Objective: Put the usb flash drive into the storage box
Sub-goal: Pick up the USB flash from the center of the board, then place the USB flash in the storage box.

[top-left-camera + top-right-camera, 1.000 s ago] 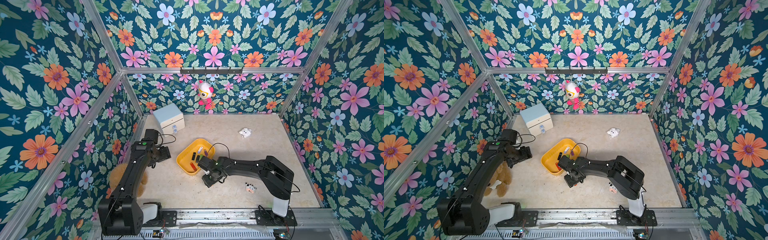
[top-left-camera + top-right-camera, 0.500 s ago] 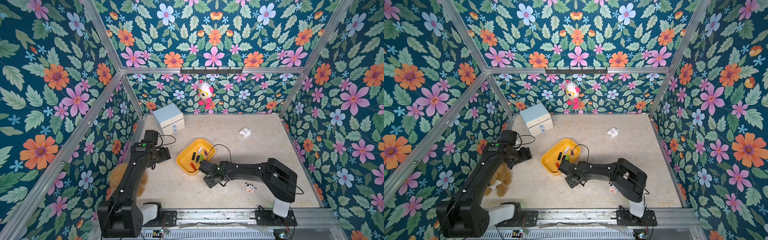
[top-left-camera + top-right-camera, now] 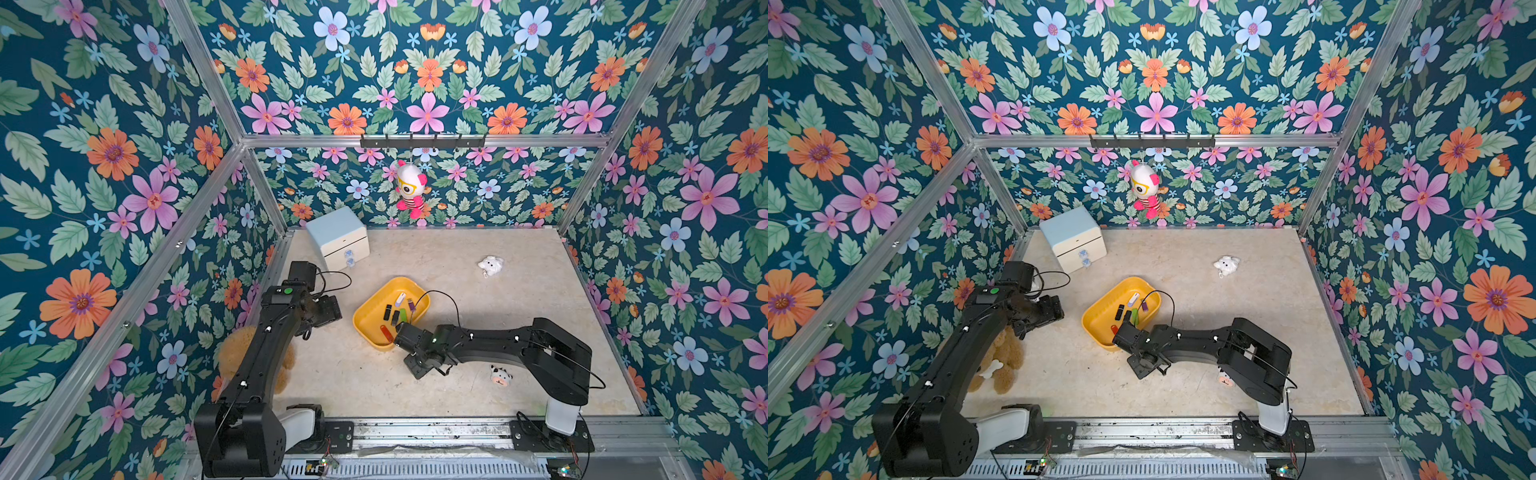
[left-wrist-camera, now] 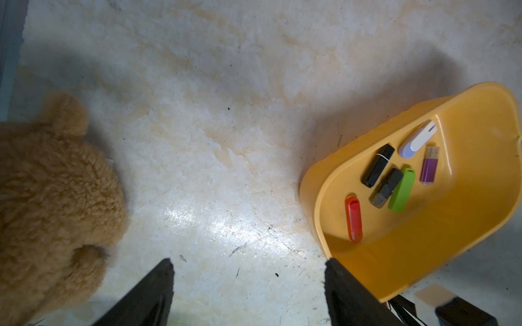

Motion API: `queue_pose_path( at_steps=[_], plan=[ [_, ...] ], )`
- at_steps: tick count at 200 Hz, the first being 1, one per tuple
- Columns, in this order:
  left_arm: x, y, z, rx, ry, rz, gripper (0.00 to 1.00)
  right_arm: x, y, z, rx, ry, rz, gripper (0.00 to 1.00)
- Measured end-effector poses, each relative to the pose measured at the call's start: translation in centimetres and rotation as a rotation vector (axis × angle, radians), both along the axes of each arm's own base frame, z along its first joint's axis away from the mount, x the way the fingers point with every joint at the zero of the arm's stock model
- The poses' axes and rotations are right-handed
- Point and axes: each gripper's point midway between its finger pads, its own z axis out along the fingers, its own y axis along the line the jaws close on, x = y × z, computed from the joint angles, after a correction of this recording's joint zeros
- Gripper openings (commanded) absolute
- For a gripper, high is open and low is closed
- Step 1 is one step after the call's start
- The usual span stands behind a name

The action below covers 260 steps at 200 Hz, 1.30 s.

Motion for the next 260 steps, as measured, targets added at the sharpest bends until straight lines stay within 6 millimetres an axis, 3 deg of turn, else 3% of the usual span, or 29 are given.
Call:
queue_pose_path(
  at_steps=[30,79,138,173,207,260],
  plan=[
    [-0.2,0.0,-0.2,0.000,0.007,0.000,0.86,0.0,0.0,0.1,0.001,0.001,0.000,0.00],
    [-0.2,0.0,-0.3,0.001,0.007,-0.001,0.86,-0.9,-0.1,0.7,-0.008,0.021,0.006,0.00],
    [-0.4,0.0,-0.3,0.003,0.006,-0.010,0.86,-2.2,0.7,5.3,0.018,0.021,0.028,0.00],
    [-0.5,0.0,-0.3,0.001,0.006,-0.016,0.87,-2.0,1.3,9.4,0.063,-0.004,0.026,0.00],
    [-0.5,-0.1,-0.4,-0.001,0.009,-0.017,0.87,-0.7,3.2,12.5,0.100,-0.028,0.021,0.00],
    [-0.1,-0.1,-0.1,-0.001,0.000,-0.016,0.88,4.4,5.9,13.0,0.144,-0.035,-0.010,0.00]
  ],
)
